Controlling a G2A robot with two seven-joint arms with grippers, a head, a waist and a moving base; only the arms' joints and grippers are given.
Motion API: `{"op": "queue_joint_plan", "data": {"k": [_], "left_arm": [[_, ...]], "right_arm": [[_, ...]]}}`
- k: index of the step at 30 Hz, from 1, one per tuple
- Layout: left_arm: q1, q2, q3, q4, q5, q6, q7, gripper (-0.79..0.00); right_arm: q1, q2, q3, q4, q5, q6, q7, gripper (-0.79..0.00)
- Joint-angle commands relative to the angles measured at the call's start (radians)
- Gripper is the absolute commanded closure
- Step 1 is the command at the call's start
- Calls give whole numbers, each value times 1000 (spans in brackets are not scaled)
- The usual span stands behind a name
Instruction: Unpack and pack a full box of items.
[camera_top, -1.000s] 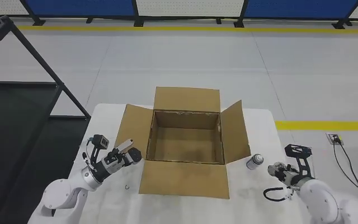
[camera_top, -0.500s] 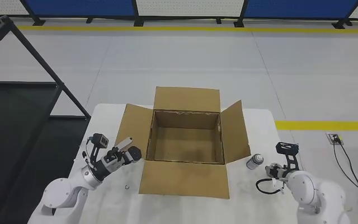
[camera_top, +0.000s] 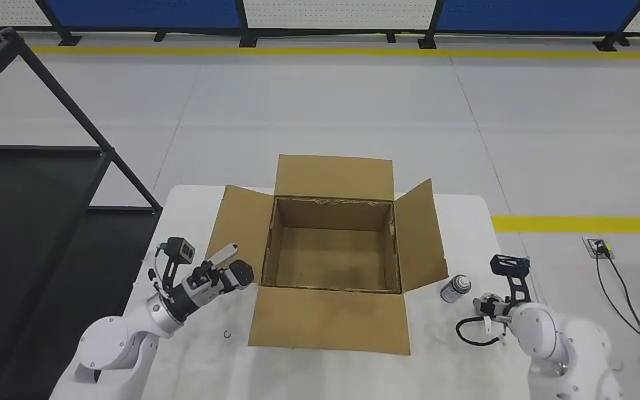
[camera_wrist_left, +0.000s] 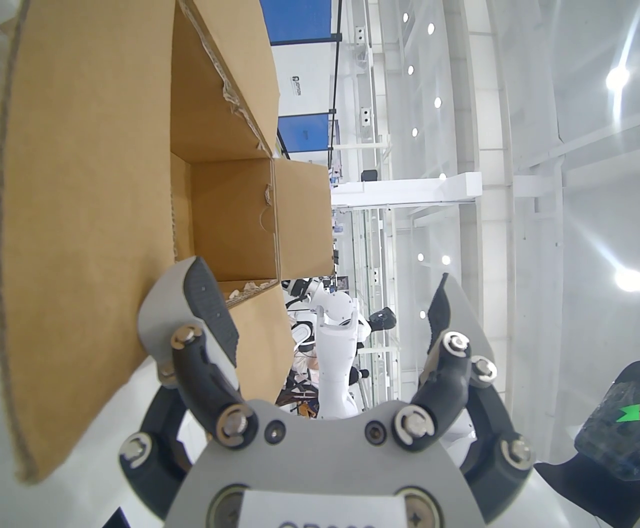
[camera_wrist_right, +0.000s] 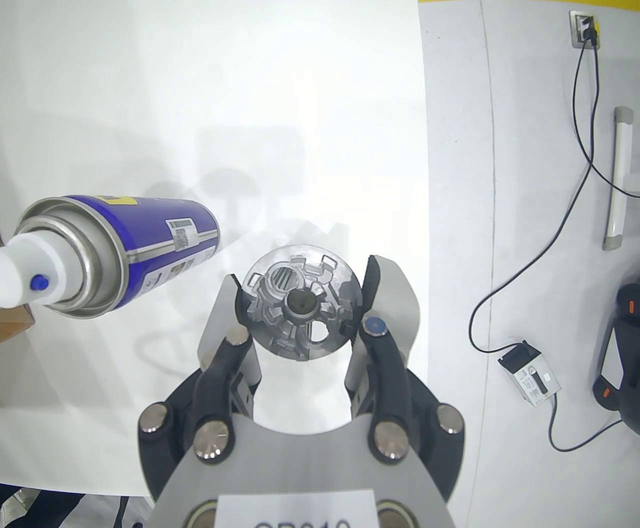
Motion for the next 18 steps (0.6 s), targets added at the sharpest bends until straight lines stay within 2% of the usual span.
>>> {"op": "queue_joint_plan", "data": {"k": [1, 5, 9, 11, 16, 18], "left_arm": [[-1, 0, 0, 1, -1, 0, 0, -785], [-1, 1, -2, 2, -4, -1, -3, -785], [2, 1, -4, 2, -3, -6, 0, -785], [4, 1, -5, 0, -3, -8, -2, -785], [9, 2, -7, -2, -5, -8, -5, -785], [12, 2, -8, -3, -5, -9, -5, -785]], "right_arm": [[0, 2, -2, 0, 1, -1, 2, -372], [0, 5, -4, -1, 5, 0, 7, -403], [-4, 8, -8, -7, 10, 4, 9, -508], [-9, 10, -9, -11, 12, 6, 10, -536], [-17, 13, -15, -16, 17, 12, 9, -573], [-21, 14, -13, -25, 14, 23, 4, -634]]}}
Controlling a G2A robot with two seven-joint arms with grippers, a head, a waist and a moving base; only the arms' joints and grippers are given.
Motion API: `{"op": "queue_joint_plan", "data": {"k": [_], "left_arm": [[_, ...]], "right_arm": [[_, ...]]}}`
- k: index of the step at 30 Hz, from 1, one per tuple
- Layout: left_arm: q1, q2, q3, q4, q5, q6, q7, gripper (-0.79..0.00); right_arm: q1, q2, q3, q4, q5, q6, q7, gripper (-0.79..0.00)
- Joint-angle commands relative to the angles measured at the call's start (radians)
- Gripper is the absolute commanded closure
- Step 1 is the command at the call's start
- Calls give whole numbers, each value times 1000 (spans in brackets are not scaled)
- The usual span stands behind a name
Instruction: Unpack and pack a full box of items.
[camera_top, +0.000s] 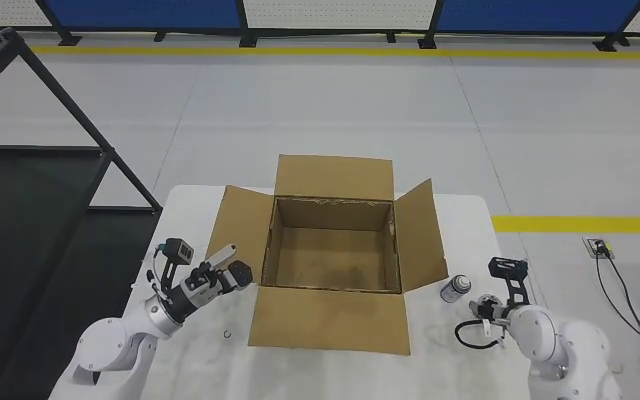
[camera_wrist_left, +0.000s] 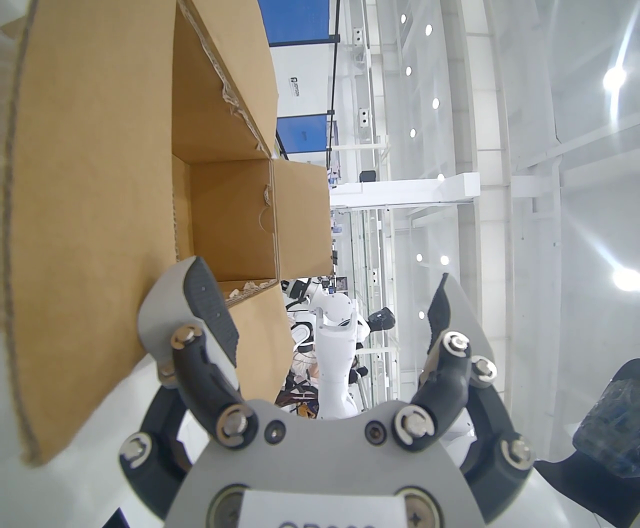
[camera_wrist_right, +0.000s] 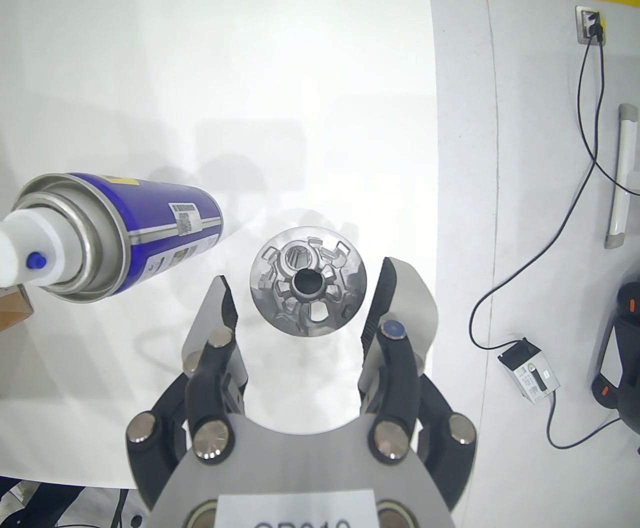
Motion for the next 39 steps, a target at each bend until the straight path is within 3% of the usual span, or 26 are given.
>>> {"op": "queue_joint_plan", "data": {"k": [1, 5, 7, 12, 38, 39], "left_arm": [[3, 0, -1, -2, 1, -1, -1, -785], [8, 1, -2, -6, 5, -1, -2, -785], [10, 2, -4, -8, 6, -1, -4, -785], [18, 3, -8, -14, 5, -5, -7, -785], [46, 3, -12, -26, -3, -26, 8, -785], [47, 3, -12, -27, -3, -26, 8, -785]], "right_arm": [[-7, 1, 6, -17, -1, 15, -7, -662], [-41, 4, 36, -99, 8, 54, -30, -690], [-66, 4, 57, -159, 25, 75, -50, -785], [-130, 3, 94, -315, 122, 88, -119, -785], [-130, 3, 94, -315, 122, 88, -119, -785], [-139, 3, 88, -314, 113, 69, -164, -785]]}}
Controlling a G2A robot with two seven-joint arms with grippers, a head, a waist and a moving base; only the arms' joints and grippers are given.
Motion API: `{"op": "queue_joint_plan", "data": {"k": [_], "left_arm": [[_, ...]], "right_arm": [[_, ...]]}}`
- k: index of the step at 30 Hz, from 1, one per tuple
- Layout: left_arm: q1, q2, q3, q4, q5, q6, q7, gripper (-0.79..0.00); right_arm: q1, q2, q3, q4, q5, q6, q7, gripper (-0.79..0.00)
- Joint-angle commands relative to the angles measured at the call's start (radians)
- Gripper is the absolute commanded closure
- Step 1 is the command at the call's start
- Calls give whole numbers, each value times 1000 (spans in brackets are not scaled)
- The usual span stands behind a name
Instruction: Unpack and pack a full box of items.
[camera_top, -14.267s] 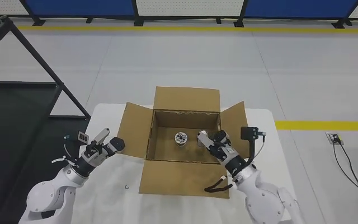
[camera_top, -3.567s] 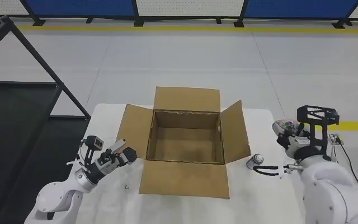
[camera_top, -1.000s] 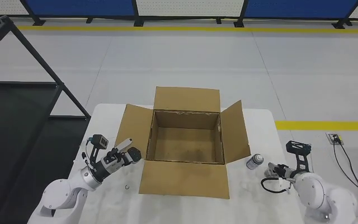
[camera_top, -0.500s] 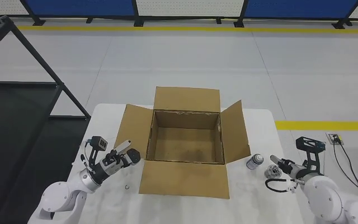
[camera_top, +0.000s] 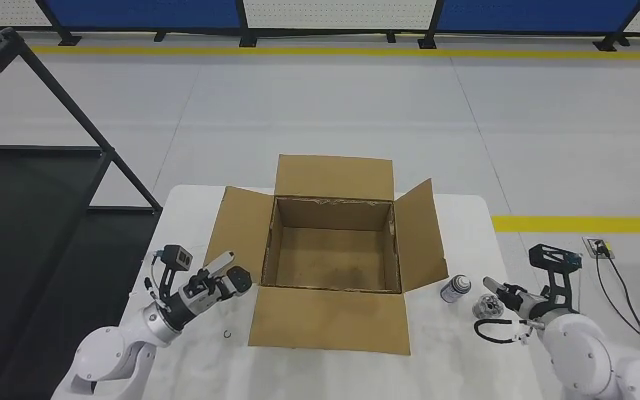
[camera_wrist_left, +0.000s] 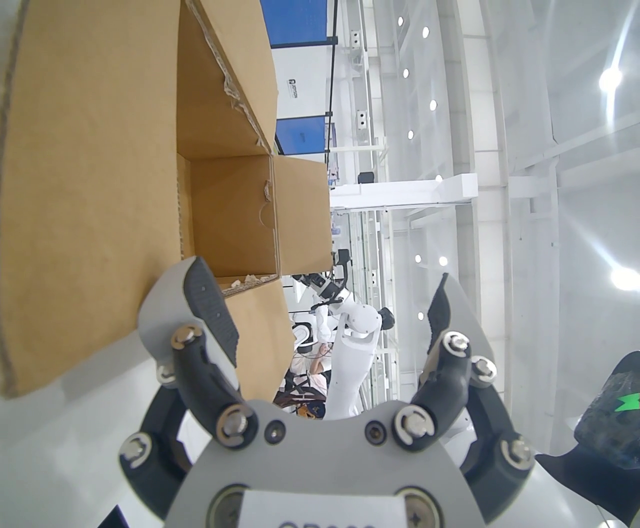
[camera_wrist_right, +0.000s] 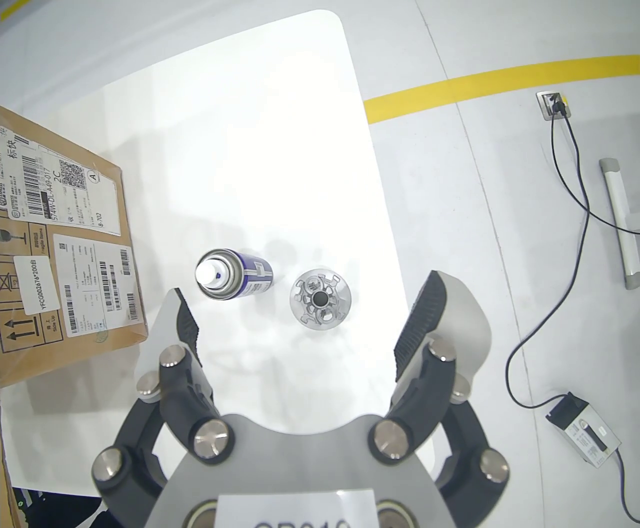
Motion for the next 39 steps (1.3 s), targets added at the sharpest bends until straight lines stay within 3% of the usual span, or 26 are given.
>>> {"op": "queue_joint_plan", "data": {"k": [1, 6, 12, 19, 33, 34, 35, 36, 38, 39], "left_arm": [[1, 0, -1, -1, 1, 0, 0, -785], [4, 1, -3, -3, 2, 3, -1, -785], [5, 1, -3, -1, 1, 6, -4, -785], [1, 1, 6, 2, 4, 9, -4, -785], [-1, 1, 8, 2, 11, 11, -3, -785], [-2, 1, 8, 2, 12, 12, -2, -785], [-3, 1, 9, 2, 13, 13, -1, -785], [-4, 1, 10, 1, 15, 14, -1, -785], [-7, 1, 11, 2, 16, 14, 0, -785], [-9, 1, 12, 3, 16, 15, 0, -785]], "right_arm": [[-19, 1, -11, 13, -23, -27, -90, -785], [-42, 12, 13, 73, -15, -180, -210, -785], [-70, 43, 91, 159, 3, -546, -298, -785], [-44, 77, 139, 285, 94, -832, -261, -785], [121, 122, 81, 558, 96, -892, -213, -785], [126, 125, 78, 571, 100, -891, -212, -760], [132, 127, 74, 582, 106, -888, -208, -573], [138, 129, 70, 591, 111, -886, -205, -329], [147, 134, 63, 603, 120, -888, -202, -68], [149, 136, 60, 608, 125, -889, -202, 0]]}}
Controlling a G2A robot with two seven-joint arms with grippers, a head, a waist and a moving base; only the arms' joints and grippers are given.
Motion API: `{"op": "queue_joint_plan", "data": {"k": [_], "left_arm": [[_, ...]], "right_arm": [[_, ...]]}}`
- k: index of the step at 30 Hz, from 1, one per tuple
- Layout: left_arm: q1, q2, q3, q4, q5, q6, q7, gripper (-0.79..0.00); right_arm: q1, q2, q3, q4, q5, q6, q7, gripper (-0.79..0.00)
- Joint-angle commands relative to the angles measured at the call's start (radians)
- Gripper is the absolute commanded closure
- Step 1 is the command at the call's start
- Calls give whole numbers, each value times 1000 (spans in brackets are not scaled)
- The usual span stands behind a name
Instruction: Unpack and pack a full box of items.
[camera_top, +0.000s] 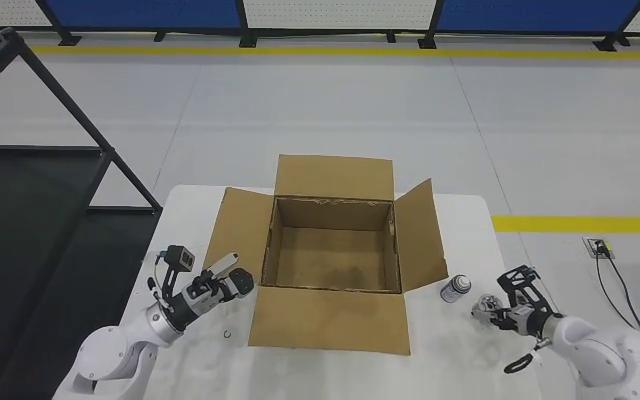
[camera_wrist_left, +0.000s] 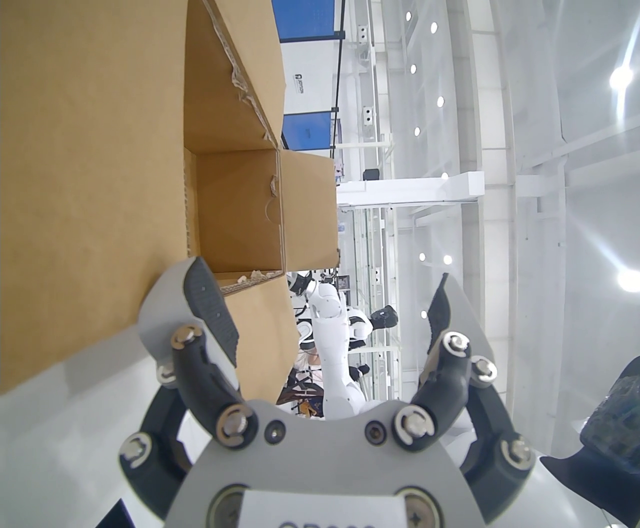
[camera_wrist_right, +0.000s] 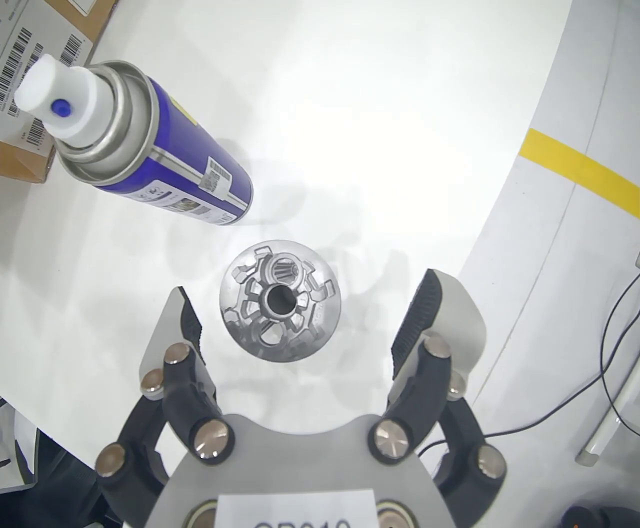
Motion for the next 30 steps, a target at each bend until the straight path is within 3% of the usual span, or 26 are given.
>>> {"op": "queue_joint_plan", "data": {"k": [1, 11, 17, 23, 30], "left_arm": [[-3, 0, 1, 2, -1, 1, 1, -785], [-17, -1, 1, 21, -14, 1, 4, -785], [-19, -1, -5, 25, -23, -4, 1, -785], [-14, 0, -17, 30, -40, -11, -2, -785], [-15, 2, -32, 31, -45, -9, -1, -785]], "right_arm": [[4, 4, -4, 6, 9, -4, -1, 0], [-23, 30, 10, -82, 39, -2, -9, 0], [-59, 42, 60, -297, 92, 103, 0, 0], [-64, 49, 51, -540, 205, 235, 92, 0], [-63, 49, 49, -551, 209, 240, 96, 0]]}}
